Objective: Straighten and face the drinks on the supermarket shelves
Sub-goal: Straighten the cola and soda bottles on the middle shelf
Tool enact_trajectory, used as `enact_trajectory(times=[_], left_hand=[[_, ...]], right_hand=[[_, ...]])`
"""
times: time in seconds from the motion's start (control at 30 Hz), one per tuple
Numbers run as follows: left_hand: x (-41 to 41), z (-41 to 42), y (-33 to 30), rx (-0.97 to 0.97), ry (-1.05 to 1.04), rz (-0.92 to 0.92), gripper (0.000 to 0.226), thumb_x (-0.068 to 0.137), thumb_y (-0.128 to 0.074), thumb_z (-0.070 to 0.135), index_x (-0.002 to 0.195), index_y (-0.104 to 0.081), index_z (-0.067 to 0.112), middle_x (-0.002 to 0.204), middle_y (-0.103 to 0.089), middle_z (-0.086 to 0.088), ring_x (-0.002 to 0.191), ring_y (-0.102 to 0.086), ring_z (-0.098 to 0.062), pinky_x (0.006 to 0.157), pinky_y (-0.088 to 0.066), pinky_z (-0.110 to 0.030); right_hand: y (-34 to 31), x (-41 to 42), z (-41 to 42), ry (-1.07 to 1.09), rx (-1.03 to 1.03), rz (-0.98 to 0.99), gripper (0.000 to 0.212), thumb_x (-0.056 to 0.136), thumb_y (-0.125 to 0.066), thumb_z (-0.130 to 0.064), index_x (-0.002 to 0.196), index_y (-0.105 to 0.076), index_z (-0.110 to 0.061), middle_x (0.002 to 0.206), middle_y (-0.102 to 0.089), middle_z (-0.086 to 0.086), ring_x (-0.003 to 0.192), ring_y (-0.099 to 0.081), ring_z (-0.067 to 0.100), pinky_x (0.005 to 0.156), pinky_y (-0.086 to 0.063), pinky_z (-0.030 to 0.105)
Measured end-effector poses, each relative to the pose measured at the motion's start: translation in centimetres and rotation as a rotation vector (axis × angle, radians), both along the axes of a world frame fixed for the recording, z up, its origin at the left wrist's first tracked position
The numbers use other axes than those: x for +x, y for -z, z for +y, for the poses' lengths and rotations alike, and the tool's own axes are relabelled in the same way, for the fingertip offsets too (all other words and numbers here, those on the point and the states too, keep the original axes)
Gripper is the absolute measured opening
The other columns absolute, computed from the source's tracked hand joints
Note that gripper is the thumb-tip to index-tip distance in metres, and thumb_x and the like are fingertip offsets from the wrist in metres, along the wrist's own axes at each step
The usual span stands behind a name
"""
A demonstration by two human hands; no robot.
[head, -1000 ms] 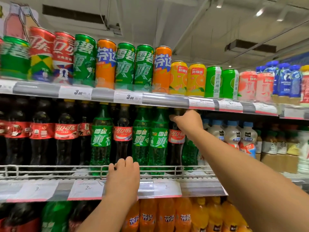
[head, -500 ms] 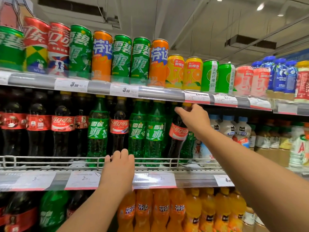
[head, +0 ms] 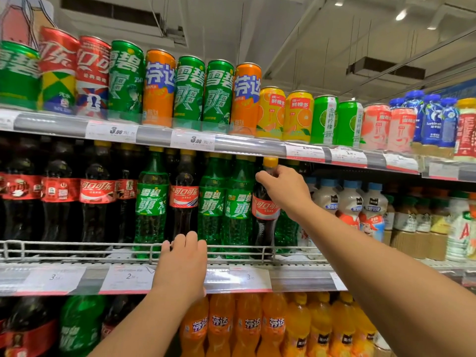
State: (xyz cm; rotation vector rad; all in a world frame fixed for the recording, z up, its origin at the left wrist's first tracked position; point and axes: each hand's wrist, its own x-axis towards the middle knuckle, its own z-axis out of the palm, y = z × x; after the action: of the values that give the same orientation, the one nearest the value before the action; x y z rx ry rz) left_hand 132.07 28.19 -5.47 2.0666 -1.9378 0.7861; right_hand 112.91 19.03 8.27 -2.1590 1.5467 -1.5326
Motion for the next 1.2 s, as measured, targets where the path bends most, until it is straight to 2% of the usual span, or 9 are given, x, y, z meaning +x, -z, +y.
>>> enact_trajectory(times=[0.17, 0.27, 0.4, 0.6, 0.73, 0.87, 0.97, 1.1, 1.2], left_hand=[[0.0, 0.1, -0.2, 0.0, 0.003, -0.009, 0.059, 0.073, -0.072, 0.044, 0.114, -0.037, 0.02, 0.114, -0.035, -0.002, 0.107, -0.038, -0.024, 0.1, -0.034, -0.041], [0.0, 0.1, -0.2, 0.002, 0.002, -0.009, 0.06, 0.073, -0.072, 0.044, 0.114, -0.037, 0.02, 0.114, -0.035, -0.003, 0.107, -0.037, -0.024, 0.1, -0.033, -0.041], [0.0, 0.1, -0.2, -0.002, 0.0, -0.019, 0.059, 0.073, -0.072, 0.046, 0.113, -0.037, 0.02, 0.112, -0.034, -0.002, 0.104, -0.037, -0.023, 0.098, -0.034, -0.04], [0.0, -0.1, -0.1, -0.005, 0.004, -0.017, 0.06, 0.072, -0.072, 0.049, 0.111, -0.036, 0.021, 0.109, -0.033, -0.001, 0.101, -0.037, -0.022, 0.097, -0.034, -0.039], [0.0, 0.0, -0.1, -0.005, 0.009, -0.023, 0.06, 0.072, -0.071, 0.053, 0.109, -0.036, 0.021, 0.109, -0.033, -0.001, 0.101, -0.036, -0.022, 0.096, -0.035, -0.038], [0.0, 0.2, -0.2, -0.012, 0.008, -0.02, 0.059, 0.072, -0.072, 0.05, 0.108, -0.036, 0.02, 0.109, -0.034, -0.002, 0.101, -0.037, -0.022, 0.095, -0.035, -0.037], [-0.1, 0.1, -0.2, -0.017, 0.007, -0.014, 0.059, 0.073, -0.072, 0.049, 0.11, -0.037, 0.02, 0.111, -0.034, -0.002, 0.103, -0.038, -0.023, 0.098, -0.035, -0.039], [-0.1, 0.2, 0.0, -0.009, 0.0, -0.004, 0.06, 0.073, -0.072, 0.048, 0.113, -0.038, 0.019, 0.113, -0.035, -0.003, 0.105, -0.038, -0.024, 0.1, -0.034, -0.04], [-0.1, 0.8, -0.2, 0.003, 0.006, 0.002, 0.065, 0.075, -0.071, 0.05, 0.121, -0.039, 0.017, 0.118, -0.036, -0.004, 0.11, -0.039, -0.025, 0.104, -0.032, -0.042]], right_hand=[[-0.8, 0.2, 0.0, 0.01, 0.066, 0.041, 0.041, 0.075, -0.047, -0.062, 0.088, -0.058, -0.025, 0.085, -0.065, 0.0, 0.076, -0.061, 0.021, 0.069, -0.052, 0.036], [-1.0, 0.3, 0.1, 0.058, 0.08, 0.1, 0.055, 0.074, -0.044, -0.075, 0.092, -0.056, -0.024, 0.083, -0.062, -0.002, 0.075, -0.06, 0.021, 0.064, -0.049, 0.034], [-1.2, -0.3, -0.1, 0.027, 0.068, 0.064, 0.039, 0.078, -0.051, -0.058, 0.078, -0.057, -0.019, 0.074, -0.064, 0.002, 0.069, -0.061, 0.023, 0.057, -0.043, 0.03], [-0.4, -1.1, 0.3, 0.017, 0.013, -0.015, 0.041, 0.078, -0.052, -0.056, 0.076, -0.062, -0.017, 0.072, -0.064, 0.002, 0.066, -0.058, 0.023, 0.059, -0.043, 0.033], [0.7, -1.1, 2.1, -0.011, -0.087, 0.013, 0.038, 0.078, -0.051, -0.052, 0.063, -0.046, -0.017, 0.059, -0.054, -0.003, 0.059, -0.049, 0.02, 0.053, -0.034, 0.032], [2.4, -1.5, 4.6, -0.053, -0.167, 0.039, 0.04, 0.081, -0.053, -0.051, 0.068, -0.053, -0.013, 0.065, -0.06, 0.0, 0.068, -0.056, 0.022, 0.058, -0.045, 0.036], [1.9, -2.5, 6.2, -0.07, -0.222, -0.04, 0.038, 0.086, -0.058, -0.048, 0.069, -0.058, -0.014, 0.067, -0.061, 0.003, 0.071, -0.057, 0.024, 0.064, -0.048, 0.042], [-0.8, -3.6, 8.6, -0.106, -0.308, -0.061, 0.042, 0.08, -0.055, -0.053, 0.073, -0.065, -0.013, 0.071, -0.065, 0.005, 0.073, -0.059, 0.027, 0.067, -0.052, 0.048], [-1.7, -3.8, 10.1, -0.177, -0.281, -0.099, 0.042, 0.076, -0.057, -0.053, 0.074, -0.067, -0.012, 0.071, -0.066, 0.005, 0.073, -0.061, 0.029, 0.066, -0.053, 0.048]])
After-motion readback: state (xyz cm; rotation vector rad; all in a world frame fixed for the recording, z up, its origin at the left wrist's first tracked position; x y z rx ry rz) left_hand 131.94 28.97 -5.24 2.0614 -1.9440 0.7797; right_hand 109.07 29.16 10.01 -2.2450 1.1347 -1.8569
